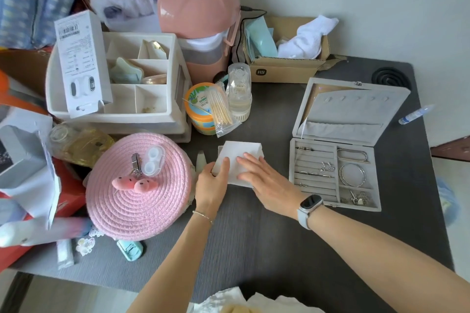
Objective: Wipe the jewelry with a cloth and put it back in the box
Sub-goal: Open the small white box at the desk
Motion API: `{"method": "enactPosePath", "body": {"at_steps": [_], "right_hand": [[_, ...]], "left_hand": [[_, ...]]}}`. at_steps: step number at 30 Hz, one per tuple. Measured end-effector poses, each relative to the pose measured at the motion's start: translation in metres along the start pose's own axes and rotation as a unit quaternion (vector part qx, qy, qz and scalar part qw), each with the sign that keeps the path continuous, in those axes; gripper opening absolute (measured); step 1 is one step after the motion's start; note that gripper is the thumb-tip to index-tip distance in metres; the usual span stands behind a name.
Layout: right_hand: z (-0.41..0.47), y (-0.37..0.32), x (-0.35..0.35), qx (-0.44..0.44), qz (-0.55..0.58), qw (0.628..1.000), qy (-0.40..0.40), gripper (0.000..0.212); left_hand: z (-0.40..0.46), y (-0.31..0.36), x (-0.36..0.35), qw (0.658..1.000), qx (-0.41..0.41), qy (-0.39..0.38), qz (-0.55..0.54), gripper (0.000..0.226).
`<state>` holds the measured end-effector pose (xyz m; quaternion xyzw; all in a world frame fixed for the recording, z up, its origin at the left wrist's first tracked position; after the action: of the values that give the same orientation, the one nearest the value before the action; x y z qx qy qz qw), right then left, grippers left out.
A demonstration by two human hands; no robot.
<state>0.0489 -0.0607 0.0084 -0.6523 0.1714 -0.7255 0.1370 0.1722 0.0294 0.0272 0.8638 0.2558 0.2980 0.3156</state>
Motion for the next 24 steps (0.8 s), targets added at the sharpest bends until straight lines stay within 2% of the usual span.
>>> {"method": "enactPosePath", "body": {"at_steps": [2,4,6,8,9,12,17,22,24], "right_hand": [[0.000,-0.008,-0.002,-0.063,0.086,0.994,0.032,0.036],[0.004,-0.016,-0.001,-0.156,0.170,0.967,0.112,0.035],[0.012,-0.020,-0.001,-0.268,0.249,0.913,0.181,0.045],[0.020,-0.021,0.000,-0.362,0.331,0.855,0.170,0.060],[0.023,-0.020,0.000,-0.382,0.355,0.839,0.158,0.063],[0.023,-0.016,0.000,-0.377,0.356,0.844,0.138,0.057],[0.011,-0.011,-0.006,-0.367,0.331,0.861,0.122,0.057],[0.010,-0.002,-0.006,-0.396,0.241,0.877,0.130,0.043],[0.013,0.001,-0.005,-0.406,0.227,0.876,0.131,0.045]], "left_hand": [[0.000,-0.005,-0.002,1.000,-0.016,0.008,0.018,0.027],[0.002,-0.008,-0.002,0.999,-0.019,0.013,0.034,0.030],[0.005,-0.008,-0.005,1.000,0.002,0.004,0.020,0.034],[0.006,-0.007,-0.006,0.999,0.032,-0.021,-0.014,0.031],[0.006,-0.006,-0.005,0.998,0.037,-0.030,-0.031,0.029],[0.006,-0.006,-0.002,0.998,0.019,-0.044,-0.035,0.031],[0.009,-0.015,-0.004,0.997,-0.013,-0.064,0.037,0.039],[0.015,-0.015,-0.009,0.996,-0.008,-0.005,0.086,0.042],[0.018,-0.012,-0.011,0.996,-0.011,0.017,0.092,0.039]]}}
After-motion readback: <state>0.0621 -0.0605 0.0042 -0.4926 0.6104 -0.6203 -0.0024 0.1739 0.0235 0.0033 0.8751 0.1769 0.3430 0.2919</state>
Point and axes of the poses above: each hand's wrist, its own z-axis towards the middle knuckle, its own x-axis out of the back of the hand, y = z × x, the point moved 1 cm from there along z, towards the middle knuckle, and after that the axes turned 8 degrees about x, right-handed, at the moved point
